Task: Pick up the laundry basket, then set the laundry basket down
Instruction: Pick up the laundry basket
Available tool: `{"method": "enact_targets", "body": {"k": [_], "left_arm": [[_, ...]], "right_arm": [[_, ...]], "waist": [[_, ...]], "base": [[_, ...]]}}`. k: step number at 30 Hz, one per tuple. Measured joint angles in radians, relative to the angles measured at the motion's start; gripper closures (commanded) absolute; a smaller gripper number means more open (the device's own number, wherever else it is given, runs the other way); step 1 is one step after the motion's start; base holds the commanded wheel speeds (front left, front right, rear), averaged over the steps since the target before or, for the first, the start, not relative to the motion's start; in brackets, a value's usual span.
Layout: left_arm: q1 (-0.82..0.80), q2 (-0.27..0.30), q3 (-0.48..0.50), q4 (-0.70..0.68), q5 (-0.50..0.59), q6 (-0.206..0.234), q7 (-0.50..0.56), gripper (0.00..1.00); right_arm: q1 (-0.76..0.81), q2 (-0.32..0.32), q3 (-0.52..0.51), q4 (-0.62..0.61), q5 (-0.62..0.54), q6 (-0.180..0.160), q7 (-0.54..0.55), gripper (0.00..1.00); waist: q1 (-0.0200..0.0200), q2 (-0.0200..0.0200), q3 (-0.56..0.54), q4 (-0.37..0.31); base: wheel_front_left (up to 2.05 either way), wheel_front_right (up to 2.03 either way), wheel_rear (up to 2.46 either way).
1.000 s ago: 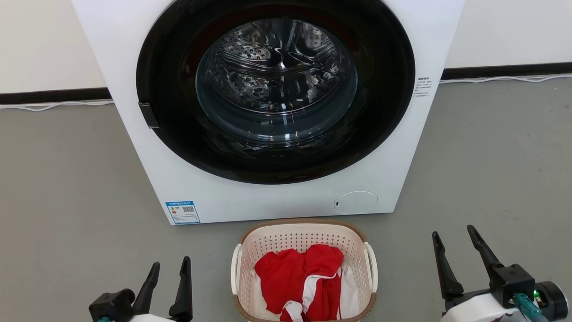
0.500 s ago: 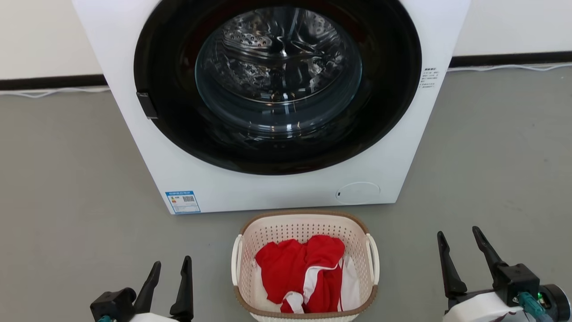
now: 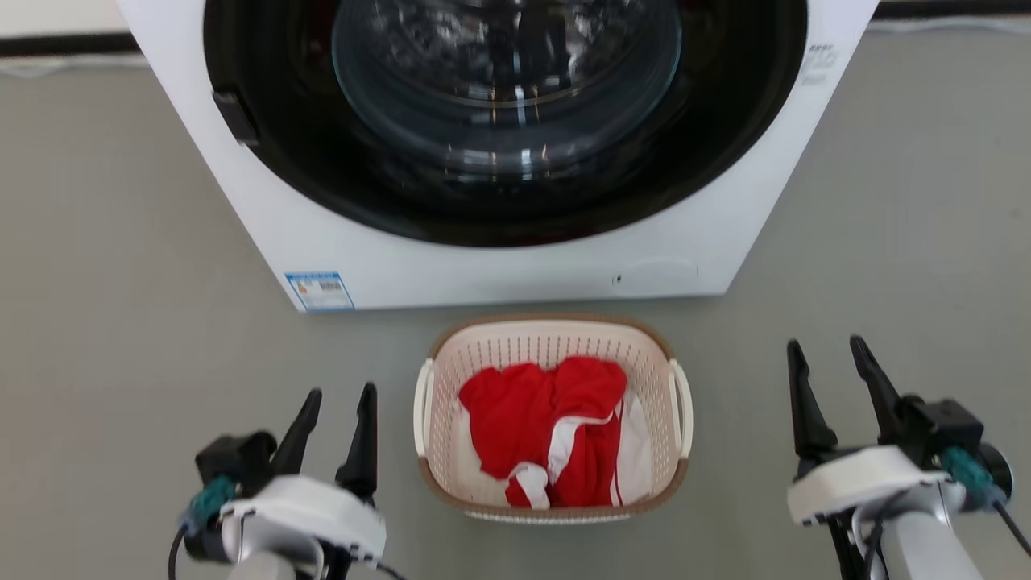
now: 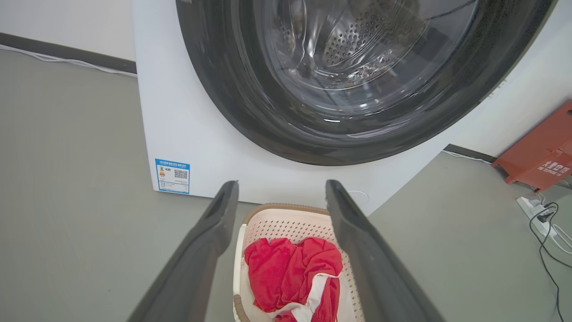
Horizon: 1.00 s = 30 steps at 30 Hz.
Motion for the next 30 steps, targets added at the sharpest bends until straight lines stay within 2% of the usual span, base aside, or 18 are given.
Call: {"method": "enact_targets", "body": {"k": [11, 18, 30], "left_arm": [[-0.262, -0.003, -0.054, 0.169, -0.009, 0.017, -0.001, 0.0], [-0.423, -0.007, -0.086, 0.265, -0.005, 0.018, -0.005, 0.0], [-0.578, -0.008, -0.167, 0.384, -0.008, 0.037, -0.005, 0.0]], "right_arm": [[-0.212, -0.003, 0.005, 0.092, 0.005, 0.0, 0.0, 0.0], [-0.347, -0.007, 0.013, 0.19, -0.082, 0.0, -0.001, 0.0], [-0.489, -0.01, 0.026, 0.316, -0.134, 0.0, -0.002, 0.0]], "waist": [[0.0, 0.0, 0.209, 0.0], [0.0, 0.0, 0.358, 0.004], [0.0, 0.0, 0.549, 0.021]], "base": [[0.0, 0.0, 0.0], [0.0, 0.0, 0.0], [0.0, 0.0, 0.0]]}}
